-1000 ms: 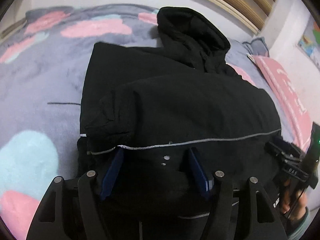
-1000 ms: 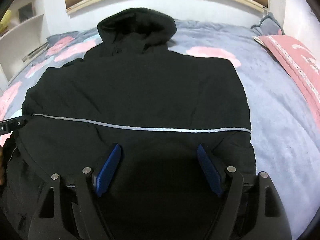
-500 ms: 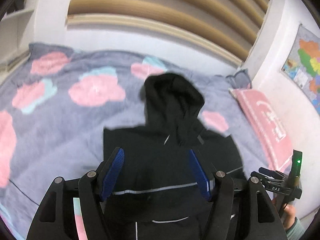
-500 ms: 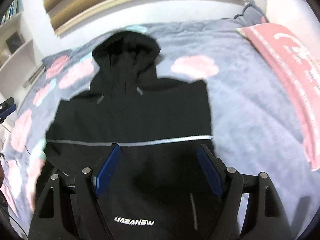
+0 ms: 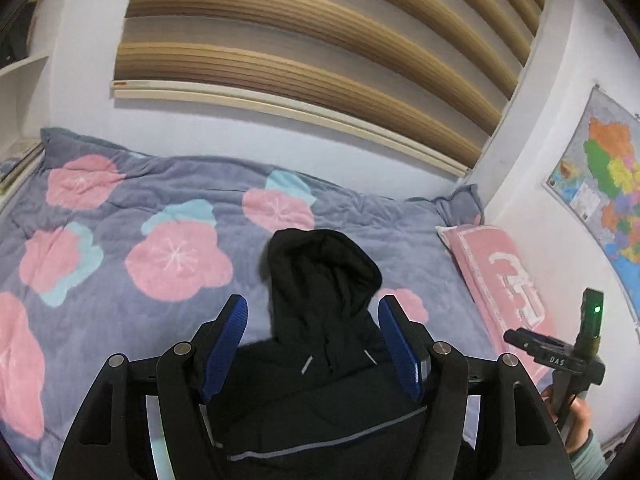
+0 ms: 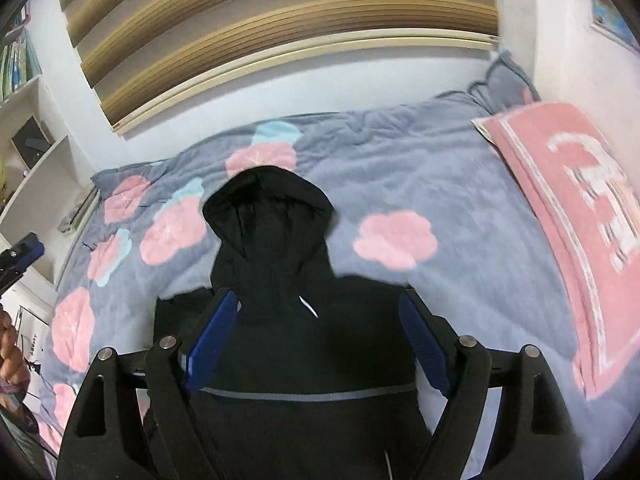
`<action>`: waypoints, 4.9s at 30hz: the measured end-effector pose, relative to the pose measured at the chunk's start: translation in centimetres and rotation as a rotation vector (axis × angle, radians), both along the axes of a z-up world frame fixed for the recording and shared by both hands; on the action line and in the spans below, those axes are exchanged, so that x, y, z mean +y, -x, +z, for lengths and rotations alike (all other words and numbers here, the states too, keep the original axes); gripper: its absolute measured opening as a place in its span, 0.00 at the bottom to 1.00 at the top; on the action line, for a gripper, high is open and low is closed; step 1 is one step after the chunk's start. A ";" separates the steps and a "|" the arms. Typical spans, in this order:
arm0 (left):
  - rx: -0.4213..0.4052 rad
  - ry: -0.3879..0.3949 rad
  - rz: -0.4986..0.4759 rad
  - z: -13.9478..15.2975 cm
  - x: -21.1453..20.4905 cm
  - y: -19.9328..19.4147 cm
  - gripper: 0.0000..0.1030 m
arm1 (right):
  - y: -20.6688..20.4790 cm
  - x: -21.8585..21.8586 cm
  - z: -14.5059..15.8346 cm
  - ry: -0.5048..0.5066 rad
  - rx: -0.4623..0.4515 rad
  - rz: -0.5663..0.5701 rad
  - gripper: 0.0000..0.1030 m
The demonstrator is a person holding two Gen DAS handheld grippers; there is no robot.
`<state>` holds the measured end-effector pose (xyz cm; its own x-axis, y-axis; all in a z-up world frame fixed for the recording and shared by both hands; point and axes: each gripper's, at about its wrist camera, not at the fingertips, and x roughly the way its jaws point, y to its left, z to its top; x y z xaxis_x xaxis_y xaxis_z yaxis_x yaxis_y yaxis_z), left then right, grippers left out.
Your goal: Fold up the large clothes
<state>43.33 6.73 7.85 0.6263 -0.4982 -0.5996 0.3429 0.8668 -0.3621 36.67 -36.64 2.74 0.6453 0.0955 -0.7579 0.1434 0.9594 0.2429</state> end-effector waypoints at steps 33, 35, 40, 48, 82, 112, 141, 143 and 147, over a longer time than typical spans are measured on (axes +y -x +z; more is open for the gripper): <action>0.204 0.193 -0.094 -19.5 -6.4 -24.9 0.11 | -24.5 -4.3 -15.3 -0.109 -0.026 -0.020 0.12; 0.280 0.147 -0.100 -21.9 -6.5 -25.3 0.12 | -24.3 -4.2 -17.1 -0.098 0.020 -0.014 0.13; 0.567 -0.023 -0.065 -32.7 -7.3 -26.8 0.14 | -25.8 -4.7 -25.7 -0.140 0.237 -0.030 0.21; 0.456 -0.071 -0.087 -29.4 -5.4 -24.0 0.50 | -23.8 -6.4 -26.0 -0.218 0.279 -0.016 0.51; 0.318 -0.003 -0.232 -23.2 -8.8 -24.9 0.67 | -27.6 -2.5 -20.5 -0.110 0.165 0.241 0.87; 0.234 0.021 -0.493 -19.4 -11.2 -23.8 0.18 | -28.9 3.8 -16.9 0.005 0.121 0.598 0.25; 0.270 -0.089 -0.331 -14.5 -2.4 9.7 0.19 | 4.3 3.4 -11.8 0.043 0.145 0.361 0.54; 0.222 -0.044 -0.301 -12.1 -2.6 7.5 0.20 | 2.0 3.6 -8.7 0.074 0.066 0.335 0.55; 0.178 0.005 -0.220 -9.0 -3.4 2.8 0.41 | -2.3 4.3 -5.8 0.030 0.036 0.312 0.59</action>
<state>40.49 3.30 -1.19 0.3884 -0.6134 -0.6876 0.4531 0.7769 -0.4372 38.96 -32.38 -3.08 0.5613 0.2615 -0.7852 -0.1509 0.9652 0.2136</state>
